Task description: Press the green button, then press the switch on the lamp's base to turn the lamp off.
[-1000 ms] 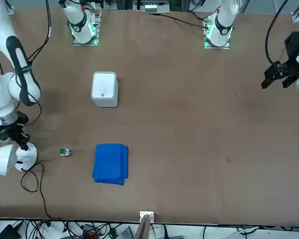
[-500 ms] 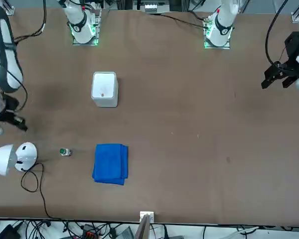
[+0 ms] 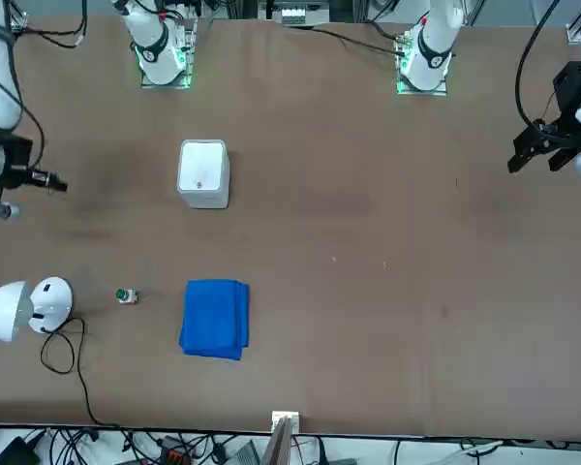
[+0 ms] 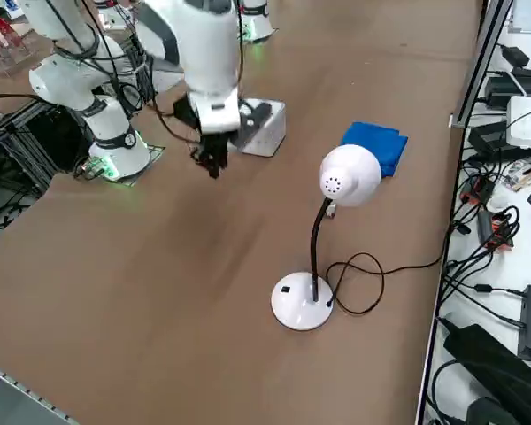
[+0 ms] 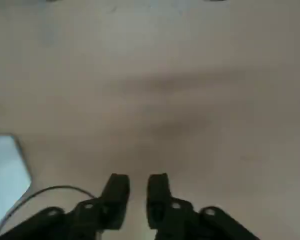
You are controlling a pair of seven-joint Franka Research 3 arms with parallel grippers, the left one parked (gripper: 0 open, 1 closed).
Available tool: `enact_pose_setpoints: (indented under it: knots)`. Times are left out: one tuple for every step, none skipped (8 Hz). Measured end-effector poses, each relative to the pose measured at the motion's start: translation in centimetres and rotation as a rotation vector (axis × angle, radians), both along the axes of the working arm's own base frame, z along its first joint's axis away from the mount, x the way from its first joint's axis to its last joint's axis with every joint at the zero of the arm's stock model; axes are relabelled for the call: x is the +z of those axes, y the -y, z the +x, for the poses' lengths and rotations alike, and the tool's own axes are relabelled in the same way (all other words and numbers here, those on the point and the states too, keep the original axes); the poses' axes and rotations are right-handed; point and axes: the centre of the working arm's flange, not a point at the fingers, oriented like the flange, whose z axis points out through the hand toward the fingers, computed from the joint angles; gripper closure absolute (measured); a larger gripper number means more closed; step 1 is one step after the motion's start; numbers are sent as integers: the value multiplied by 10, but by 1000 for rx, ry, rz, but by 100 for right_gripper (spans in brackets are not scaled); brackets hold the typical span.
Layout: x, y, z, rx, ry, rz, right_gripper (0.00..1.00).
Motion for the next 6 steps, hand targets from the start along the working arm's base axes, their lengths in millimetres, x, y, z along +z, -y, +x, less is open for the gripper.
enact_pose_setpoints:
  knots:
    - [31, -21, -1, 19, 11, -8, 47]
    - [66, -41, -1, 37, 33, -18, 29]
    - [105, -66, 0, 70, 58, -25, 11]
    - [144, -93, 3, 110, 98, -31, 0]
    - [173, -120, 6, 153, 146, -36, 0]
    - [189, -142, 9, 186, 176, -20, 0]
